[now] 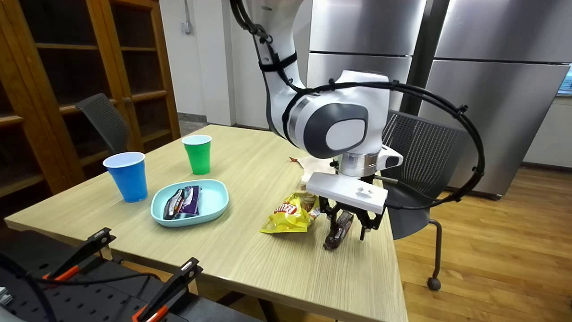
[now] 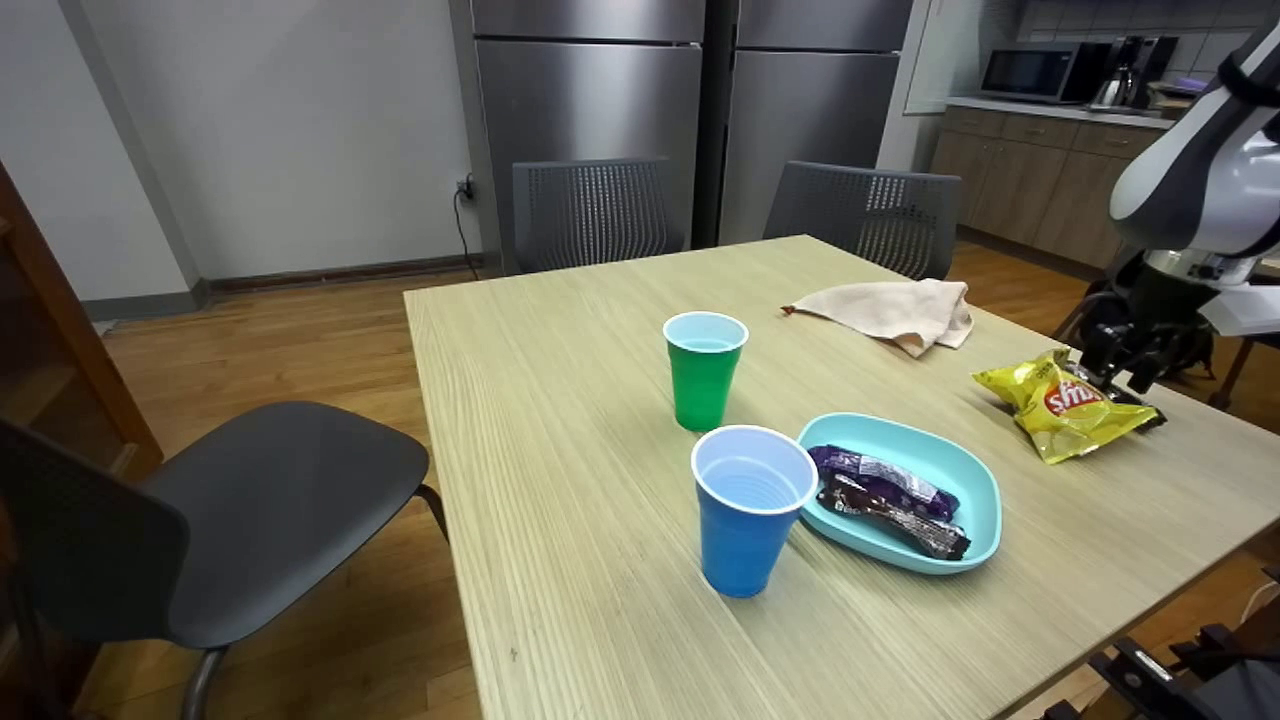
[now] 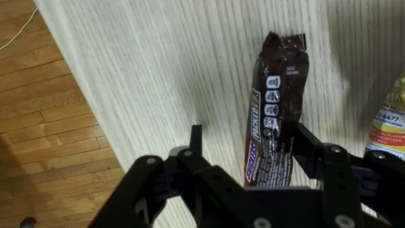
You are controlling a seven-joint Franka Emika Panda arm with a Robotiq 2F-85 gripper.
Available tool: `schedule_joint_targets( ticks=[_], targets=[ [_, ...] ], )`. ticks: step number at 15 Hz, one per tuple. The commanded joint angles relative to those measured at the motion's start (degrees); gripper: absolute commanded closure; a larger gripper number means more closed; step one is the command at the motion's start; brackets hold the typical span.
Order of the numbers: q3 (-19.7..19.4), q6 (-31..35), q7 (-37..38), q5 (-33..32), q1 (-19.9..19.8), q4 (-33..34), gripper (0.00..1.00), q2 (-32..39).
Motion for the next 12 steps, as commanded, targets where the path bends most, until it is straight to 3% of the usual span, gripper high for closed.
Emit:
schedule_joint_targets(
  ticks=[1,4,7,12],
  targets=[
    [1.56,0.08,2.11,-2.22,-1.65,0.78,0.58,0.02],
    [1.73,0.08,2.18,-2.22,-1.78,0.85,0.82,0.00],
    [1.54,0.61,2.53,-2.21,-1.62,0.97,1.00,0.17],
    [1.27,2.35,3.45,-2.45,-1.35,-0.96,0.96,-2.28]
  ],
)
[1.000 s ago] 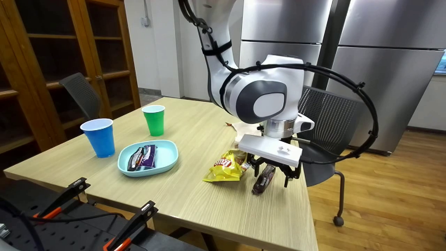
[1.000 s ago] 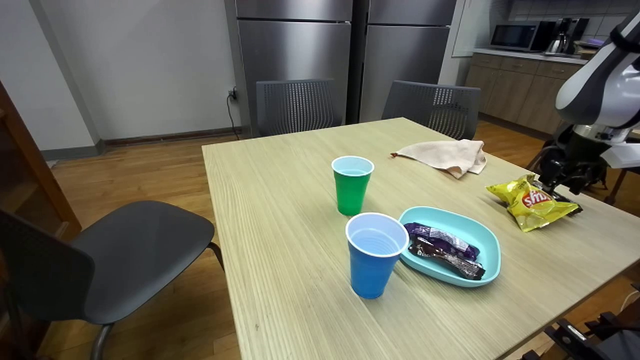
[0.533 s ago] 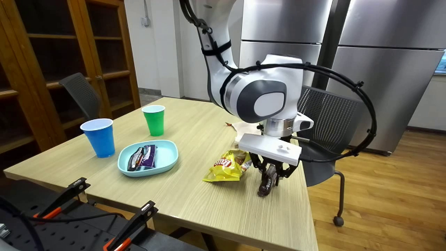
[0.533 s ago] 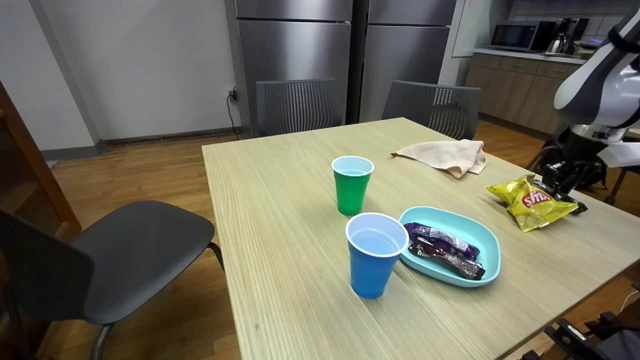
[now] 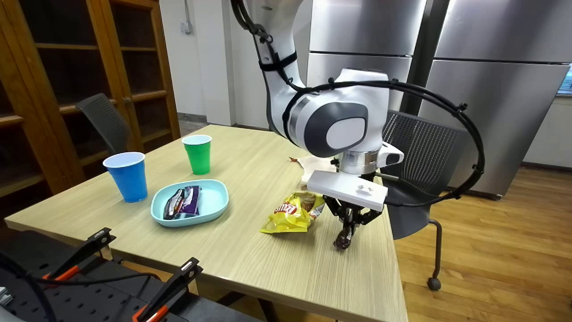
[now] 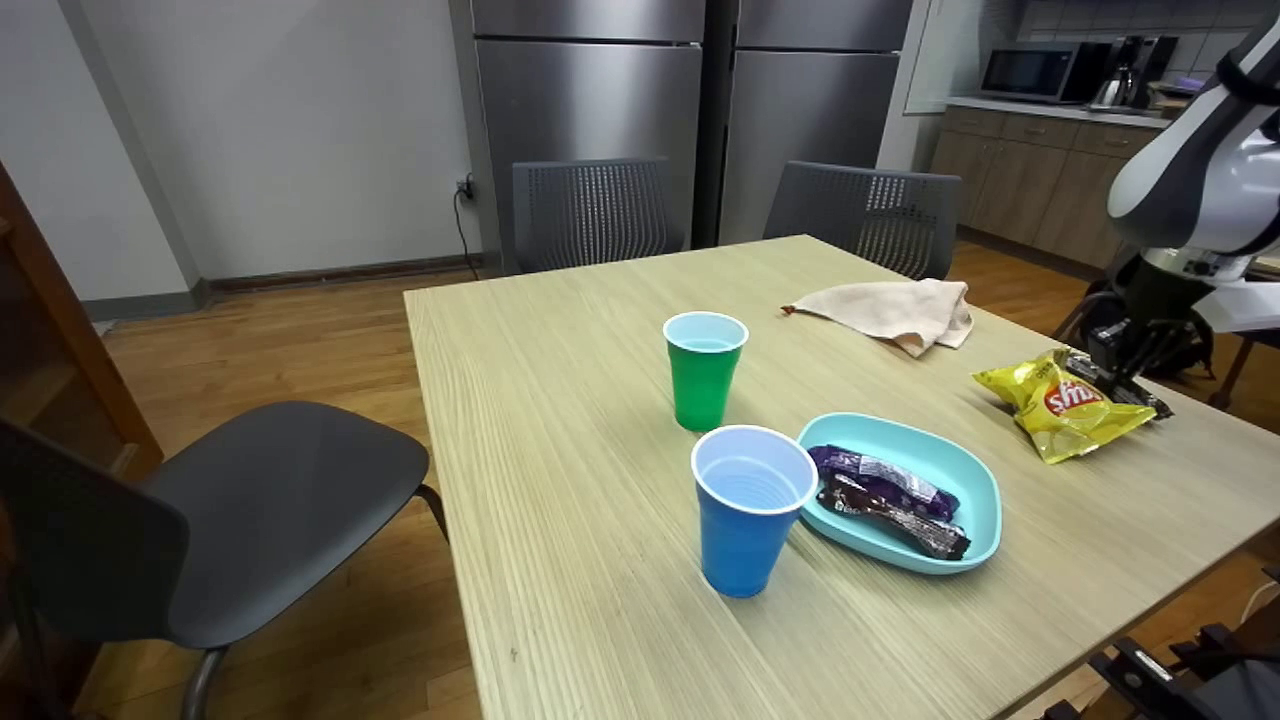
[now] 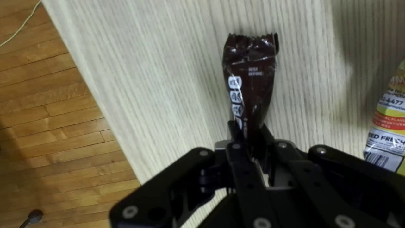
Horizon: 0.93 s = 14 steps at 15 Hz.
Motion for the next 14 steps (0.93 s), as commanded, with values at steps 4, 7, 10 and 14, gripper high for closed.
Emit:
schedule_joint_targets(
  ticks=[4,7,10,14],
  targets=[
    [-0.37,2.41,3.50,-3.81,-0.05,-5.67,0.96,-8.32],
    [0.79,2.62,2.23,-5.13,-1.12,-9.33,0.96,-13.65],
    [1.98,2.50,-0.34,-5.64,-1.53,-13.49,0.96,-19.45],
    [5.47,2.58,-6.37,-3.07,-1.76,-18.30,0.96,-25.46]
  ],
)
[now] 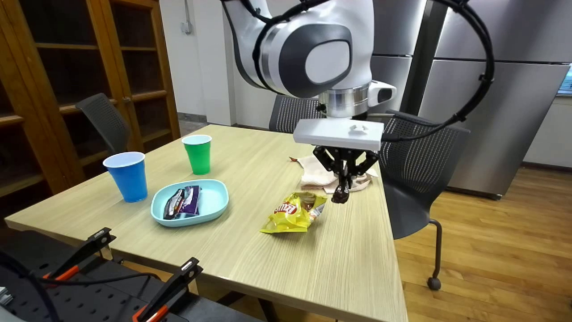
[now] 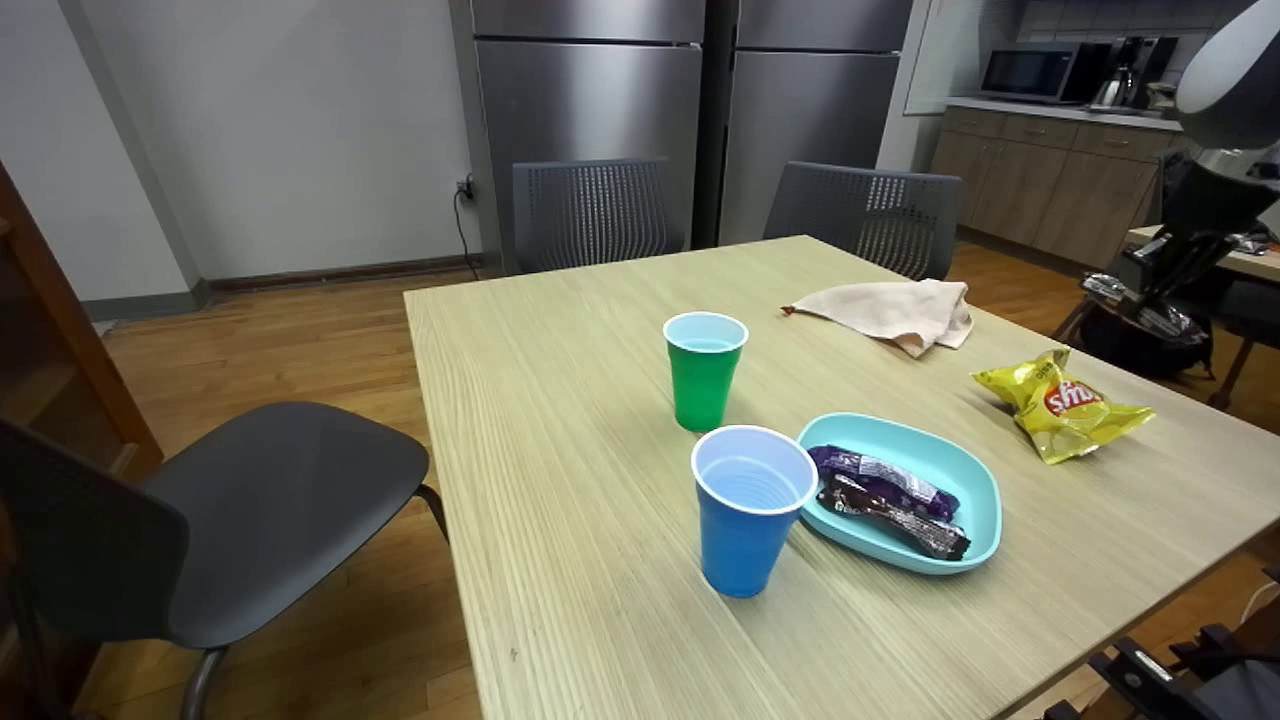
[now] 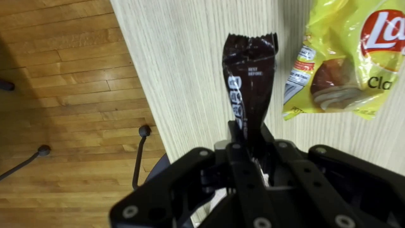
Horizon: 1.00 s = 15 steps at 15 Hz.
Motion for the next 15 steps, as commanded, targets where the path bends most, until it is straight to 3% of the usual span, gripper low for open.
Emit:
schedule_joint_targets(
  ticks=[1,6,15],
  targets=[
    [4.59,0.78,-6.96,1.74,-1.69,-6.75,0.96,-7.60],
    [10.78,0.78,-16.99,5.98,-1.02,-12.34,0.96,-12.51],
    [22.41,-1.58,-37.19,22.93,0.05,-15.38,0.96,-11.96]
  ],
)
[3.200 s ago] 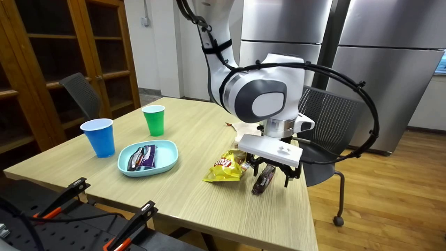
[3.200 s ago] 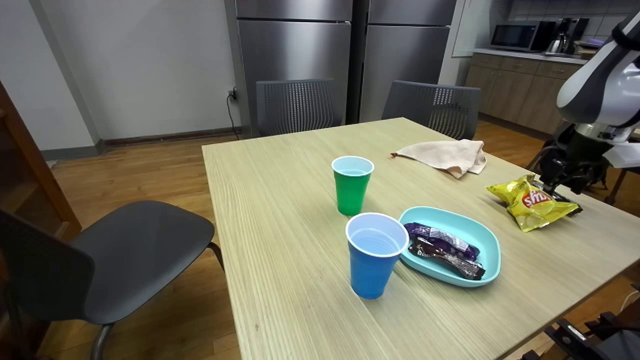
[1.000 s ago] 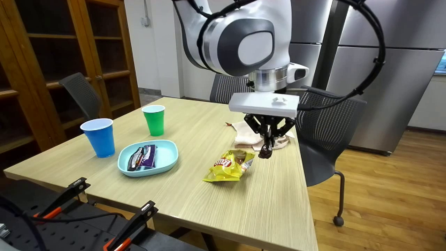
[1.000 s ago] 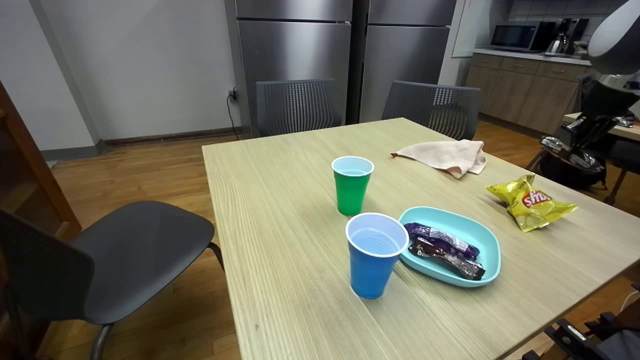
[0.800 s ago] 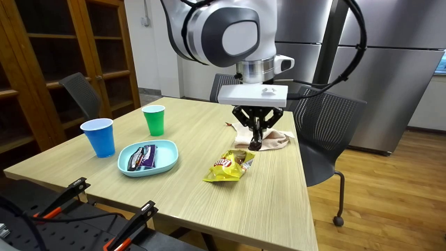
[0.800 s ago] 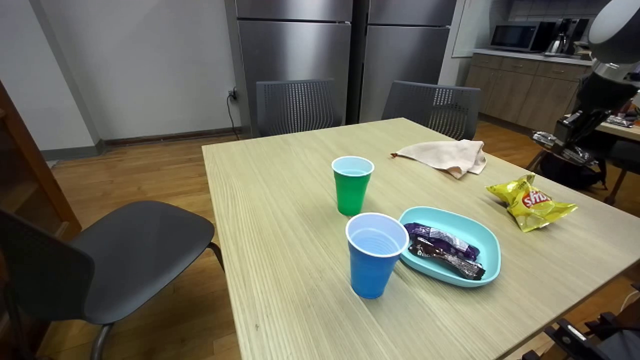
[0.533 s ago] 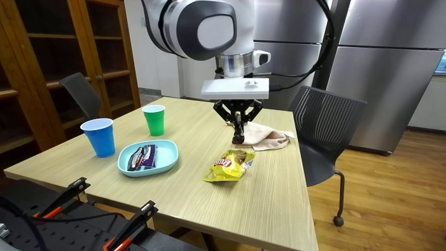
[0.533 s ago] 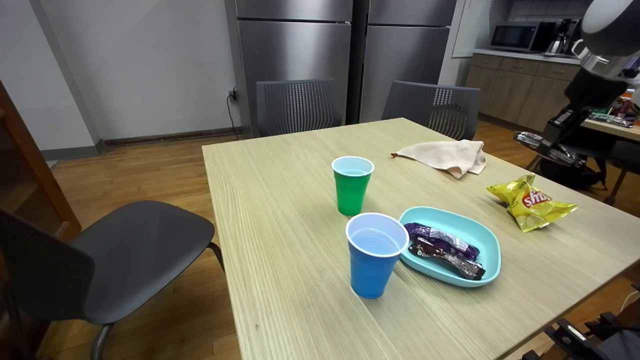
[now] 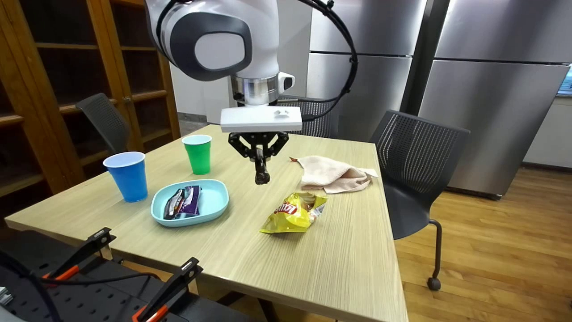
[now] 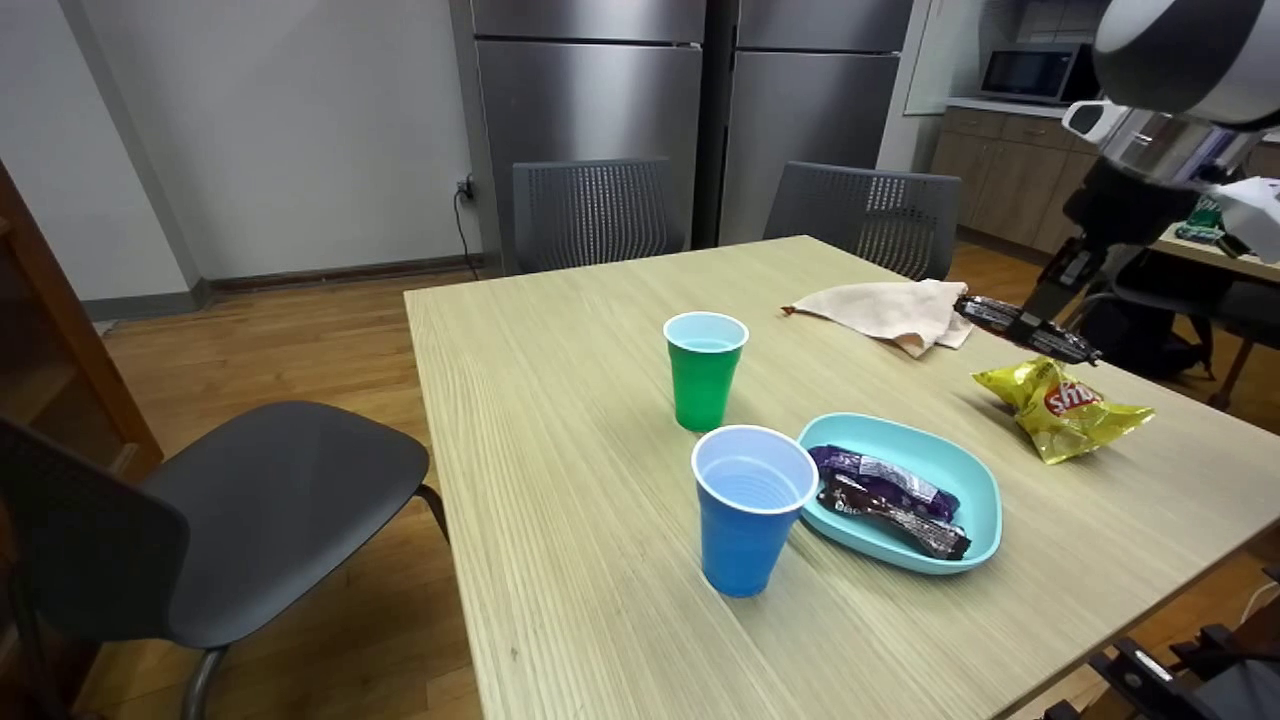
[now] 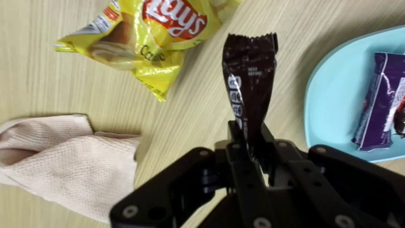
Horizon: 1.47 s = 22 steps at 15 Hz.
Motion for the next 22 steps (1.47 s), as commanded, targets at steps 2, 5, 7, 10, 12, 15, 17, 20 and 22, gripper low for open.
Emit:
schedule_joint_targets(
  ticks=[2,5,7,10,12,15,17,20,22],
  targets=[
    [4.60,-1.54,-8.55,6.77,-0.32,-1.45,0.96,-0.67],
    [5.89,-1.49,-10.13,7.79,-0.07,-2.09,0.96,0.32],
    [6.37,-1.03,-9.45,6.97,0.36,-2.70,0.96,1.14],
    [6.83,0.51,-7.79,5.69,1.31,-3.52,0.96,2.88],
    [6.53,1.95,-6.33,4.75,2.78,-4.10,0.96,4.13],
    [5.93,4.06,-4.65,3.77,5.60,-4.74,0.96,5.88],
    [5.59,6.42,-3.91,3.65,7.63,-4.85,0.96,7.25],
    [3.73,9.77,-2.11,3.26,11.58,-4.49,0.96,9.41],
    [1.49,11.55,-0.50,3.12,14.89,-4.03,0.96,10.87]
  ],
)
